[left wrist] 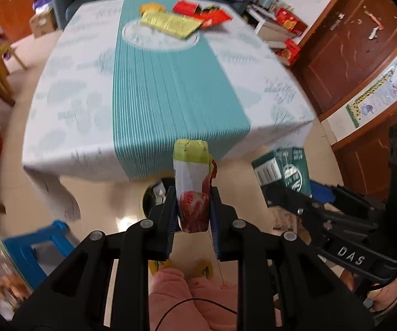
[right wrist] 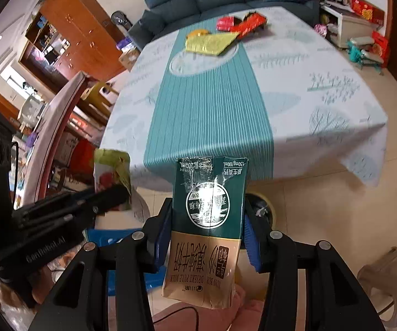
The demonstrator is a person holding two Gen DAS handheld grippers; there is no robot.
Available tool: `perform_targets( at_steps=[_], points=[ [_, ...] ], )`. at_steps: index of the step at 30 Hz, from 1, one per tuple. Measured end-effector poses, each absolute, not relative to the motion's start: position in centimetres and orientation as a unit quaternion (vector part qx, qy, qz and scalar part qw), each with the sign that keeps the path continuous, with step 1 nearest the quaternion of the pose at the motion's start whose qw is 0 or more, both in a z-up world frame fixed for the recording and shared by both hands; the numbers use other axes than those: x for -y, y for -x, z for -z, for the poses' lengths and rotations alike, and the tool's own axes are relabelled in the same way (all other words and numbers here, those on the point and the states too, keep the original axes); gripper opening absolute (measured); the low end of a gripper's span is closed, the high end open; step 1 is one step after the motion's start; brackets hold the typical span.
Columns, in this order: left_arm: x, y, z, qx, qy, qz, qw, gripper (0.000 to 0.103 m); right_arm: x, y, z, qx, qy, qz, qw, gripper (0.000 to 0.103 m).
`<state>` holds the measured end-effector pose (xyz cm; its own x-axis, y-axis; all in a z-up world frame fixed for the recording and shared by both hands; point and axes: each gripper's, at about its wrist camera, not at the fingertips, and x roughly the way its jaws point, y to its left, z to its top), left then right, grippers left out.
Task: Collect trash
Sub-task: 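Carry the cup and packet down over the black bin while both tools open to drop them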
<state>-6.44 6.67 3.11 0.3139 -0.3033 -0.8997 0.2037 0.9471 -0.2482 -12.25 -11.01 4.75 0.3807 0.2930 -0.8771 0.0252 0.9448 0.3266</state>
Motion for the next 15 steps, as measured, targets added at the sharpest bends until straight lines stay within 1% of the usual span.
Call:
perform_targets(
  at_steps=[6,15],
  points=[
    [-6.5,8.3,4.4,-0.602,0.058,0.122,0.787,0.018,11.5,12.7,2.3,-0.572,-0.159,-0.084,0.800,0.046],
    [-6.8,7.5,17.3,-0.630,0.091,0.090,0.766,0.018,11.3,12.8,16.3,-0.605,-0.186,-0.070,0.771,0.046]
  ],
)
